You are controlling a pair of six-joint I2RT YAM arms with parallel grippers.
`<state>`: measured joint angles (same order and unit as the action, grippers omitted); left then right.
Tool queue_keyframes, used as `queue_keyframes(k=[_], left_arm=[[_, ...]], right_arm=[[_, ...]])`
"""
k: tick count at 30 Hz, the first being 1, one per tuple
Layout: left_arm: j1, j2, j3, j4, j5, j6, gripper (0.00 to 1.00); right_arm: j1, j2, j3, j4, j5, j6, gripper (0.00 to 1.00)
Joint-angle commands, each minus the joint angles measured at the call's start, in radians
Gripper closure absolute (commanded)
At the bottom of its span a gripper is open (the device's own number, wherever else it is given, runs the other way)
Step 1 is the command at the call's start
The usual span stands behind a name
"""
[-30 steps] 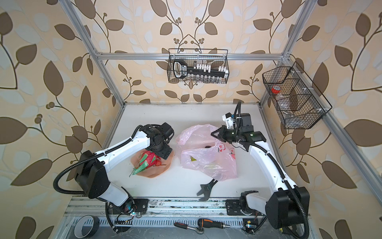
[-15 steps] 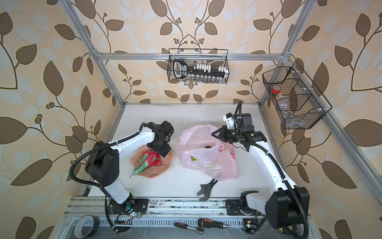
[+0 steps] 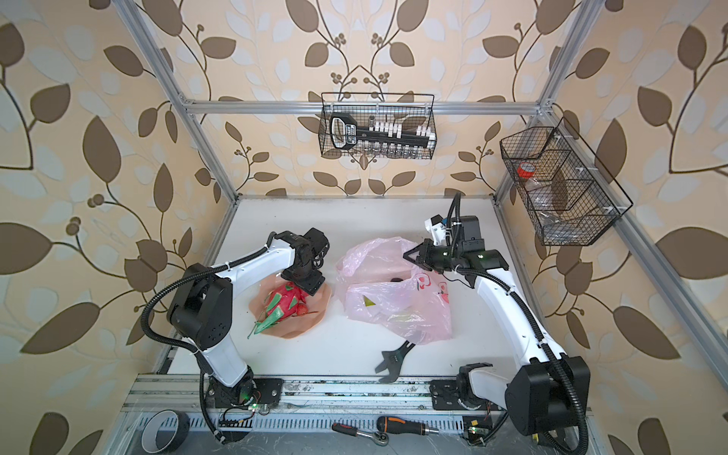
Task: Place the fruits into the plastic bag
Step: Pick up the fruit from the plate.
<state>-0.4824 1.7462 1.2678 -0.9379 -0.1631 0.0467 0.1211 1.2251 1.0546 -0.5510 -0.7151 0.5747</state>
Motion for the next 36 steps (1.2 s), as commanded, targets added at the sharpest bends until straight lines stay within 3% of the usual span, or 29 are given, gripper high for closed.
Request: queue_keyframes(k=[1,13,23,30,36], left_arm=[[0.005,0.006,-0.011,0.009,0.019,-0.003,0.24],[0.007,0.016,-0.06,0.04,0.025,-0.027,0.33],[0.007,-0.002,-0.046,0.03,0.026,-0.031,0.49],[0.007,-0.055,-0.011,0.003,0.036,-0.052,0.58],[0.007,-0.134,0.041,-0.024,0.075,-0.088,0.61]], right_arm=[[-0.005,0.004,0.035,-0.014,-0.015,-0.021,1.0],[-0.005,-0.006,0.032,-0.023,-0.009,-0.019,1.0],[-0.005,-0.011,0.032,-0.02,-0.003,-0.012,1.0],[-0.005,-0.01,0.033,-0.02,-0.001,-0.012,1.0],[-0.005,-0.007,0.035,-0.018,-0.001,-0.011,1.0]])
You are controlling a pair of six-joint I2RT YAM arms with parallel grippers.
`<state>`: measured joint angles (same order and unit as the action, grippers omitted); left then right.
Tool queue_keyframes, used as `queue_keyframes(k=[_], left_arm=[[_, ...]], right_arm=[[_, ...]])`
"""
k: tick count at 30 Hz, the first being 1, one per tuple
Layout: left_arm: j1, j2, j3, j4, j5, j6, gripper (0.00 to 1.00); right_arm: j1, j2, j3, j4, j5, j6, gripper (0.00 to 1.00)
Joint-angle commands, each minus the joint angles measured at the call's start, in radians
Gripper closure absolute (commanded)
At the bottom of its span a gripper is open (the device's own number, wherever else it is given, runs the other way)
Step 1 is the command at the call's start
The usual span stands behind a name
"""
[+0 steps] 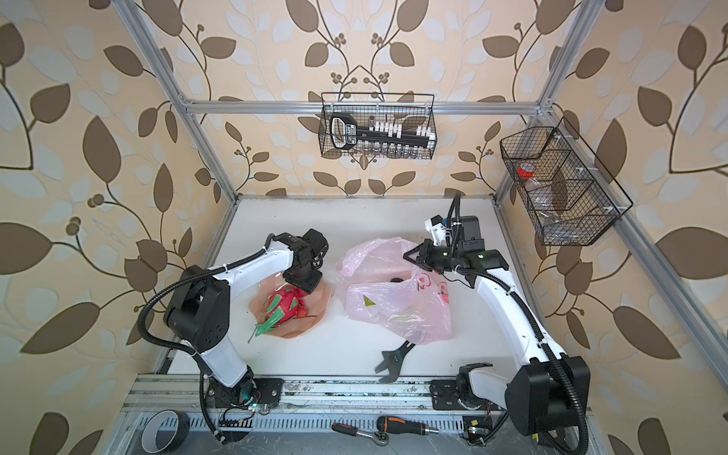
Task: Place the fruits into the plastic bag
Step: Pick up the fruit from the plate.
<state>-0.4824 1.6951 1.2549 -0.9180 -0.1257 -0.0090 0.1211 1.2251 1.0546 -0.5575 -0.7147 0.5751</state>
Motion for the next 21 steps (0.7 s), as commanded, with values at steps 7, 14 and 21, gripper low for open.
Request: queue_keyframes(k=[7,14,21], left_arm=[[0.007,-0.16,0.086,-0.076,0.058,-0.057,0.62],[0.007,-0.21,0.084,-0.091,0.081,-0.086,0.63],[0.014,-0.276,0.063,-0.065,0.191,-0.15,0.64]], right_arm=[[-0.006,-0.004,0.038,-0.01,-0.006,-0.012,1.0],[-0.005,-0.003,0.037,-0.013,-0.009,-0.015,1.0],[-0.005,-0.005,0.036,-0.013,-0.009,-0.018,1.0]])
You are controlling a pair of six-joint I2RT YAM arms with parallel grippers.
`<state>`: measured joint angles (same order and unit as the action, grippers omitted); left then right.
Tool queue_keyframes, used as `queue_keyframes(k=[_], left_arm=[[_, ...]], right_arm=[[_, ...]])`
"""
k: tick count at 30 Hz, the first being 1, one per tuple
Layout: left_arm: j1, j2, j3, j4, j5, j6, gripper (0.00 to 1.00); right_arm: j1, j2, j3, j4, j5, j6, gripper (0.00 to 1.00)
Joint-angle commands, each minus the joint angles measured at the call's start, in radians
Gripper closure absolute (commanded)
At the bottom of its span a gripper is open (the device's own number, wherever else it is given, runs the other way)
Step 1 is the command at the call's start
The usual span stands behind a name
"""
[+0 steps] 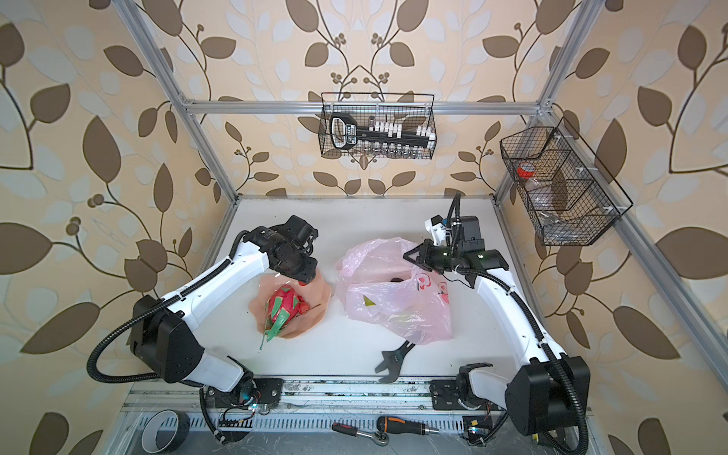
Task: Place the fruits into the plastic bag
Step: Pick up the fruit from the plate, then place the fruit in the plastic bag.
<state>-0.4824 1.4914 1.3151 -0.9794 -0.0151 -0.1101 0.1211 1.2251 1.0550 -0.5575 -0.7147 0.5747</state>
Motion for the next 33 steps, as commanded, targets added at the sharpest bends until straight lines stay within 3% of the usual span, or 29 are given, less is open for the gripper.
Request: queue_keyframes(k=[1,8,15,33], left_arm=[[0.017,-0.089,-0.004,0.004,0.108,-0.067,0.65],[0.033,-0.192,-0.108,0.123,0.363,-0.238,0.66],[0.038,-0.28,-0.271,0.338,0.579,-0.487,0.69],[0.029,-0.298,-0.365,0.591,0.687,-0.706,0.71]], right_arm=[[-0.005,-0.006,0.035,-0.016,-0.009,-0.018,1.0],[-0.006,-0.004,0.036,-0.015,-0.009,-0.022,1.0],[-0.005,0.0,0.035,-0.01,-0.012,-0.02,1.0],[-0.006,-0.001,0.028,-0.013,-0.015,-0.025,1.0]])
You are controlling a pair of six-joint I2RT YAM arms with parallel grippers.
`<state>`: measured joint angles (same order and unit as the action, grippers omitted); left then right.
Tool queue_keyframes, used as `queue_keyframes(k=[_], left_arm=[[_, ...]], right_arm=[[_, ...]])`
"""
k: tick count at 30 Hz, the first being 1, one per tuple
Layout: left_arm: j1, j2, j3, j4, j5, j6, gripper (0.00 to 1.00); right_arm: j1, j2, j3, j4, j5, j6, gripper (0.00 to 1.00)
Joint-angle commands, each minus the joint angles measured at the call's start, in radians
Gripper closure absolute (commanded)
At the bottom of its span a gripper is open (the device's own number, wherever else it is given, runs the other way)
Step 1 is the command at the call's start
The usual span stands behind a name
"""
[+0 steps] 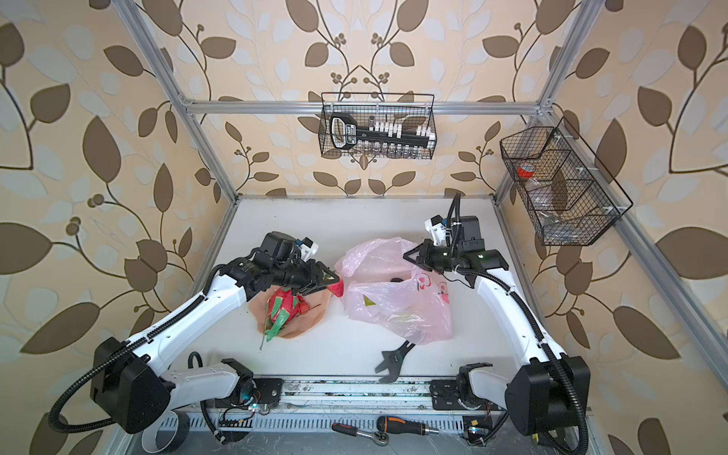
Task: Place the fruits into the plastic bag
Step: Place the fruit in the plastic bag.
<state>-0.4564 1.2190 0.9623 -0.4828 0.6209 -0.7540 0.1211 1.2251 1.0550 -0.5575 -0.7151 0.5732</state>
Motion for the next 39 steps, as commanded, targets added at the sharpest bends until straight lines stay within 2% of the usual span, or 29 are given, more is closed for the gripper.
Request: queue_keyframes(k=[1,5,19,26,39], left_arm=[[-0.002,-0.026,-0.017,0.112,0.053,-0.079,0.71],[-0.035,-0.016,-0.032,0.187,0.051,-0.146,0.71],[-0.252,0.121,0.005,0.354,-0.056,-0.263,0.71],[-0.326,0.215,0.068,0.395,-0.101,-0.283,0.71],[-0.431,0.486,0.247,0.411,-0.124,-0.295,0.72]], right_arm=[[-0.005,-0.001,0.027,-0.013,-0.014,-0.024,1.0],[-0.005,-0.004,0.023,-0.012,-0.012,-0.022,1.0],[-0.005,-0.018,0.011,-0.006,-0.008,-0.01,1.0],[-0.006,-0.028,-0.001,0.0,-0.009,-0.004,1.0],[-0.005,-0.031,-0.014,0.007,-0.01,0.001,1.0]])
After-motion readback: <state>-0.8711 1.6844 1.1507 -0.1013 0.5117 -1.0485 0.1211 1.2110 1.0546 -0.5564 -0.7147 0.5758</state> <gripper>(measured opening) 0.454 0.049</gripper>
